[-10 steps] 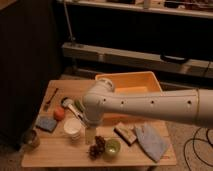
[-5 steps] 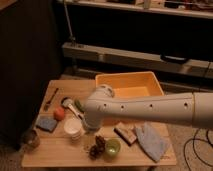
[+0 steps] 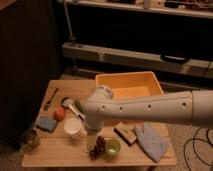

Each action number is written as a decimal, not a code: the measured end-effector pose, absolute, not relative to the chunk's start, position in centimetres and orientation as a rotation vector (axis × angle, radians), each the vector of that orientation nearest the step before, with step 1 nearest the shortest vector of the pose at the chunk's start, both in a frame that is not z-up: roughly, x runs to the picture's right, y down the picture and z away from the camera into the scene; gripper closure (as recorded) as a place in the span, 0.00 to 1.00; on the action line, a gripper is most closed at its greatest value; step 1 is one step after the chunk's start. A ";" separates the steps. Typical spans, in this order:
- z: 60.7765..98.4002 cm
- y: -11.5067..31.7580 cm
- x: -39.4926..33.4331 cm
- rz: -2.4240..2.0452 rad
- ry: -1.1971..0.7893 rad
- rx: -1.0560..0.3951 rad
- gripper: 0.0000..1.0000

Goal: Place grapes in paper cup

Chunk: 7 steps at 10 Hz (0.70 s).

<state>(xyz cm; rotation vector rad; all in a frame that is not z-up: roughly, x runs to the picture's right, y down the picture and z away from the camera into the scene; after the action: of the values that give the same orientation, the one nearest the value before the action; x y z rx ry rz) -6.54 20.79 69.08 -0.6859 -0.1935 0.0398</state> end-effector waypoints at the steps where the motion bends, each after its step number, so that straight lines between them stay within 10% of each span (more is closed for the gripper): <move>1: 68.9 21.2 -4.5 0.024 -0.165 -0.678 0.20; 7: 69.9 23.0 -2.5 -0.048 -0.216 -0.665 0.20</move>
<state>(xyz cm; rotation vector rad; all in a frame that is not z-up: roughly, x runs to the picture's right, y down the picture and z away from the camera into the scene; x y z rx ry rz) -2.51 22.96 69.89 -0.6654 -0.2157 -0.0479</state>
